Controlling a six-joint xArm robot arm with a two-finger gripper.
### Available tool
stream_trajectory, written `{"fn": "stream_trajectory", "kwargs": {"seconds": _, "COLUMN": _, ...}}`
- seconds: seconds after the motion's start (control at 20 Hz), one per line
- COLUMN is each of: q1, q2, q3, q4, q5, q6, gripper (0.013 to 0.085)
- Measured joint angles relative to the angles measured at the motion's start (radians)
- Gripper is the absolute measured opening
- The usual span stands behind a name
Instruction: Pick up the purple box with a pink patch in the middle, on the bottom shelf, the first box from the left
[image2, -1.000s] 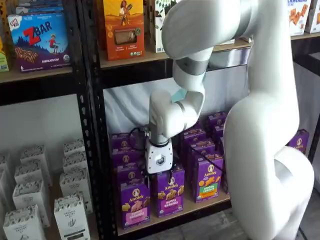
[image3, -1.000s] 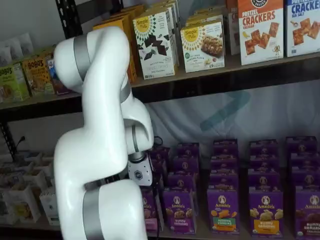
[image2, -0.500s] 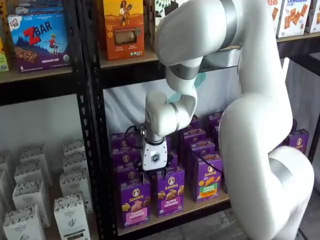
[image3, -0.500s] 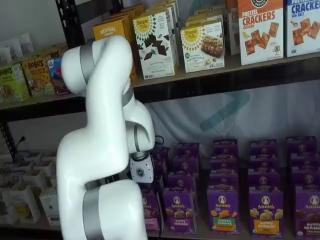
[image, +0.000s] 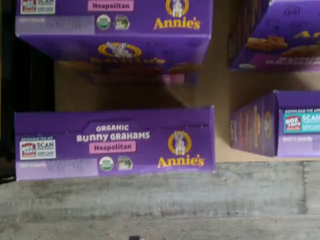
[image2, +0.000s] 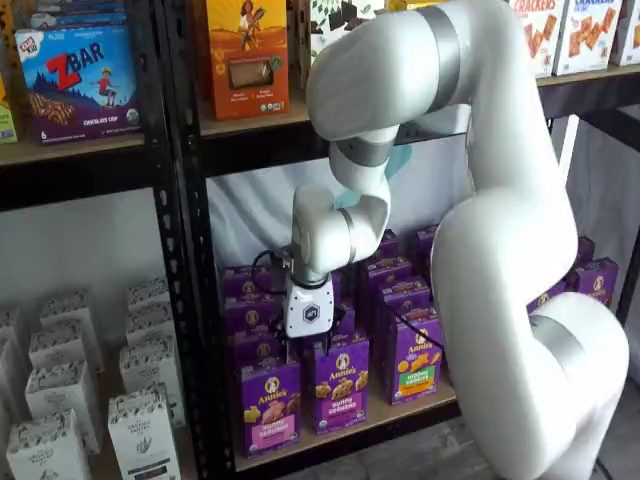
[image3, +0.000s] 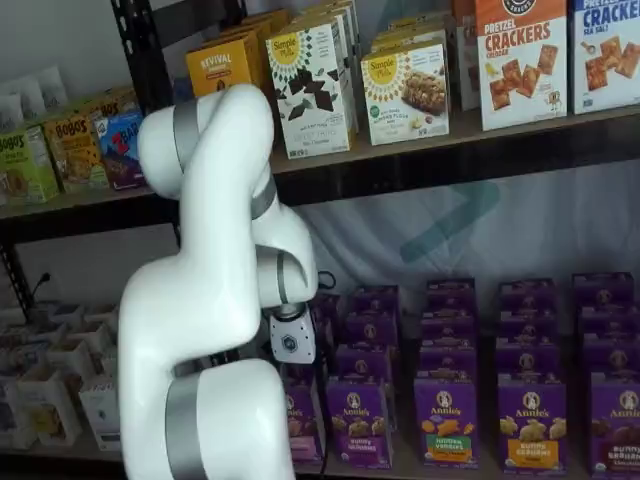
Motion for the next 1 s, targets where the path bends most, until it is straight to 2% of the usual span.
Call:
{"fn": "stream_trajectory", "kwargs": {"seconds": 0.1, "q1": -0.003, "q2": 0.011, "q3": -0.014, "q4": -0.025, "q5": 0.001, "q6": 0.020, "gripper": 0.0850}}
{"fn": "stream_trajectory", "kwargs": {"seconds": 0.25, "q1": -0.005, "q2": 0.026, "q3": -0.039, "q4": -0.027, "q5": 0.029, "q6": 0.021, "gripper": 0.0850}}
{"fn": "stream_trajectory", "kwargs": {"seconds": 0.5, "q1": -0.007, "q2": 0.043, "q3": -0.056, "q4": -0.036, "q5": 0.014, "q6": 0.026, "gripper": 0.0850}}
{"fn": "stream_trajectory", "kwargs": {"seconds": 0.75, "q1": -0.003, "q2": 0.050, "q3": -0.069, "q4": 0.012, "q5": -0.005, "q6": -0.016, "gripper": 0.0850}}
{"fn": "stream_trajectory", "kwargs": {"seconds": 1.0, "q1": -0.005, "q2": 0.058, "q3": -0.099, "q4": 0.064, "q5": 0.046, "q6": -0.062, "gripper": 0.0850}}
